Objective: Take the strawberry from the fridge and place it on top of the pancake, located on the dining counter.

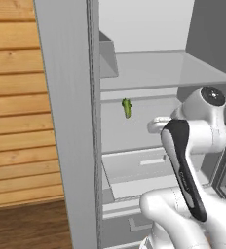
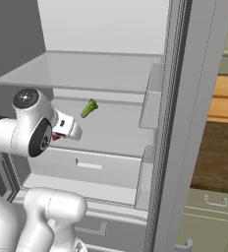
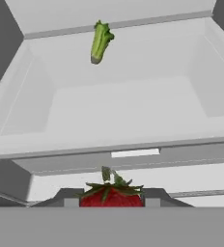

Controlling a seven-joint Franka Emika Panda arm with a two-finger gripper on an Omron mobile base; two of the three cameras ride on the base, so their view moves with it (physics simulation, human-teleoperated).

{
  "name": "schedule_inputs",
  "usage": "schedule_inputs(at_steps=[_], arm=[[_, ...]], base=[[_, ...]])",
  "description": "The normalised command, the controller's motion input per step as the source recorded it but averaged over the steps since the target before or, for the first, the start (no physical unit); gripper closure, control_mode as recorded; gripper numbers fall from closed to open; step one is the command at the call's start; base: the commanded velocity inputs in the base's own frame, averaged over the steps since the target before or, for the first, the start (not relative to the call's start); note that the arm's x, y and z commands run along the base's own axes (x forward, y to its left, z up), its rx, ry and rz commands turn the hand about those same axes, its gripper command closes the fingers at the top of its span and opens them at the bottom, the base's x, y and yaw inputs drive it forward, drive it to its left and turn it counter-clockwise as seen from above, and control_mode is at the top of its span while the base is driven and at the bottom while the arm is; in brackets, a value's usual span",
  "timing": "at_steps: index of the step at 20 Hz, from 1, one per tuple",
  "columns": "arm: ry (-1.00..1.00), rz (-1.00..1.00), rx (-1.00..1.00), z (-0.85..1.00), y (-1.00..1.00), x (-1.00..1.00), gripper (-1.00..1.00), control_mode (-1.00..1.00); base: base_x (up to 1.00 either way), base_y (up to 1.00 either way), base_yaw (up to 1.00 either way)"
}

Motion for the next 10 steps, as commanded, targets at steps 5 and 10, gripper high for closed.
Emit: schedule_inputs(at_steps=[5, 10], arm=[[-0.03, 0.04, -0.03, 0.33, 0.02, -0.98, 1.0, -1.0], [0.01, 0.0, -0.15, 0.42, 0.05, -0.72, 1.0, -1.0]], base=[[0.0, 0.0, 0.0], [0.0, 0.0, 0.0]])
